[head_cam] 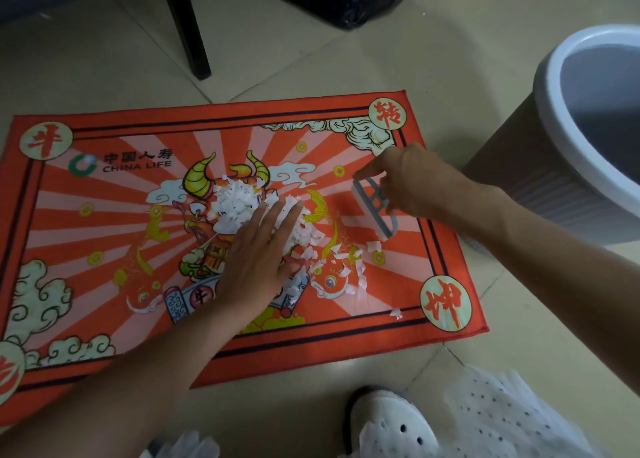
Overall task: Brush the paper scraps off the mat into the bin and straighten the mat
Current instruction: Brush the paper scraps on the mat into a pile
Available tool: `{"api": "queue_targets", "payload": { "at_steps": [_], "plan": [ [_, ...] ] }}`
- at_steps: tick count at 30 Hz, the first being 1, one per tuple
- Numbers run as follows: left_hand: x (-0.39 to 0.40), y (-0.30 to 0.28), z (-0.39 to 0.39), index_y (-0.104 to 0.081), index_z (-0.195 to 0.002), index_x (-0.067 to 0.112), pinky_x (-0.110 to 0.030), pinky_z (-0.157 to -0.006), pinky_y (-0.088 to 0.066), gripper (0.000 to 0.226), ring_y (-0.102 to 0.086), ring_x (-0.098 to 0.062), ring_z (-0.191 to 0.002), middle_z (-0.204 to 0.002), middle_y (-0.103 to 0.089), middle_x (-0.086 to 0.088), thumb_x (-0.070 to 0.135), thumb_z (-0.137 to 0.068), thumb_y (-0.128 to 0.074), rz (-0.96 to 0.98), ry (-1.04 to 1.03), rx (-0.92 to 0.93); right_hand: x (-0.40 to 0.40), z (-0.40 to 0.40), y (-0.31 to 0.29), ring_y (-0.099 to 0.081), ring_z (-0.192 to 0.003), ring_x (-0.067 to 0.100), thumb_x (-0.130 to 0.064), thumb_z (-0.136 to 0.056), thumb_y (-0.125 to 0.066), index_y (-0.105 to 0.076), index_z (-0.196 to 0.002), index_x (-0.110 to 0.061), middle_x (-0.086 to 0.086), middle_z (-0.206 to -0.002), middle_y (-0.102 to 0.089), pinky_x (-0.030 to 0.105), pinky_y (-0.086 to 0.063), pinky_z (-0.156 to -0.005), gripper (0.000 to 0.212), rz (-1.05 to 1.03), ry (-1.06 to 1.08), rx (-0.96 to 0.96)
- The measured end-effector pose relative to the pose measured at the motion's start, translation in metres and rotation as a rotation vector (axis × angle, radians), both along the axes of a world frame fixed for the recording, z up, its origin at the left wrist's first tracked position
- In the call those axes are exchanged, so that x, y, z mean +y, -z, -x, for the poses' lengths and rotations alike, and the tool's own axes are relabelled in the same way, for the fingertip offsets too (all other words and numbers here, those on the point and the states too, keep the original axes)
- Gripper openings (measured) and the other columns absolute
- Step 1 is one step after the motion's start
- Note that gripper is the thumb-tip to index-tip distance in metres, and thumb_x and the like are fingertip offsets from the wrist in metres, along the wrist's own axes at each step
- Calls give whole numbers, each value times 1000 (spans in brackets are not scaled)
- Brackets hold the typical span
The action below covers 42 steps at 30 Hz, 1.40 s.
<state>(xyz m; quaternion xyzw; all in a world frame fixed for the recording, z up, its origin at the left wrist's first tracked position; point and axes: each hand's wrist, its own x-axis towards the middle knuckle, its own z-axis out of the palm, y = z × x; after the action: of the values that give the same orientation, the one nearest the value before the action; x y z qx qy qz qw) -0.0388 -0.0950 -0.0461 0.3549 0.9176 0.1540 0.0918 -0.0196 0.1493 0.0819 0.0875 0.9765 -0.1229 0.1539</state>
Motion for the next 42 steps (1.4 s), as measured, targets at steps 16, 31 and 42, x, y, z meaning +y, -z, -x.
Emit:
{"api": "queue_targets", "payload": {
  "at_steps": [16, 31, 42],
  "plan": [
    [-37, 14, -33, -6, -158, 28, -42, -120, -18, 128, -9, -25, -152, -164, -14, -2, 43, -61, -89, 61, 57, -55, 15, -36, 26, -64, -83, 36, -6, -91, -45, -63, -113, -14, 17, -102, -63, 39, -55, -67, 29, -247, 100, 18],
    [-48, 13, -35, -7, -158, 22, -42, -122, -12, 127, -4, -24, -152, -165, -8, -1, 42, -63, -89, 29, -19, -77, -47, -1, 34, -63, -72, 33, 4, -86, -45, -66, -103, -7, 19, -92, -66, 34, -51, -58, 28, -45, 24, 87],
    [-47, 13, -35, -7, -158, 19, -44, -121, -16, 130, -8, -26, -152, -165, -10, -4, 47, -61, -89, 42, -46, -77, -64, 23, 21, -66, -87, 31, -5, -92, -47, -59, -111, -4, 19, -101, -65, 33, -50, -59, 23, 28, -30, 79]
  ]
}}
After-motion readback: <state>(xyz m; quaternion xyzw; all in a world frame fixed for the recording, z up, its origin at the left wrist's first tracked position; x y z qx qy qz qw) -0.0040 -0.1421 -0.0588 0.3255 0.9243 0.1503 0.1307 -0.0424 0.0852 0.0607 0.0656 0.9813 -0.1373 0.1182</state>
